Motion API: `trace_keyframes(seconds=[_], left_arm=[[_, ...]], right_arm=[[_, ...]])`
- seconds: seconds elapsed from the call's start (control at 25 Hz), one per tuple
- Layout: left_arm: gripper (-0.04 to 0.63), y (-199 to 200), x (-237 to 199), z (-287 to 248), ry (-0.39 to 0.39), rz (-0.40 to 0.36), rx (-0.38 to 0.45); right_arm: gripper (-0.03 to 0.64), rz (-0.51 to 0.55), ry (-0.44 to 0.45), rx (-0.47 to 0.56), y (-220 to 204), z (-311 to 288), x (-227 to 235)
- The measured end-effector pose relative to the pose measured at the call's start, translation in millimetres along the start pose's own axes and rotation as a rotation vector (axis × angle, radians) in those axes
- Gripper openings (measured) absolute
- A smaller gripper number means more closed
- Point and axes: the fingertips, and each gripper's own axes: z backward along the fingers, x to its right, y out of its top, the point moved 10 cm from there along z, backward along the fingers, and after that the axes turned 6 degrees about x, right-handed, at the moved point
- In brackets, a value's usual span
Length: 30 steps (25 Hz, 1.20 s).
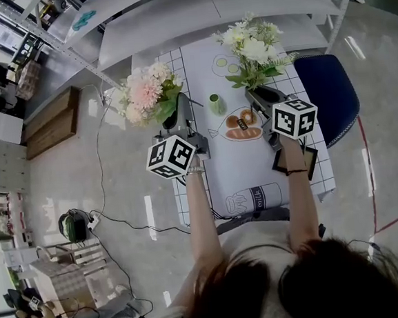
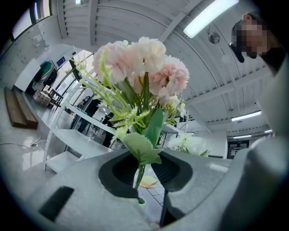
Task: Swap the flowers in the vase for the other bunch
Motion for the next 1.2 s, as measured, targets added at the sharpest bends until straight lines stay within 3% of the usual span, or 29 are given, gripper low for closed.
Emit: trace_keyframes(seconds=[0.68,1.2], left_arm=[[0.086,-16.7,-13.2,24.6,0.060,0.057,-0.061],[0.087,-20.8,-17.8,32.8,0.089,0.092,-0.051]], right_arm=[[0.052,0.001,0.023,-0.018,-8.2,-1.1,-8.5],[0.051,-0.001,0.025,-0.010,-6.7,0.6,-6.2]])
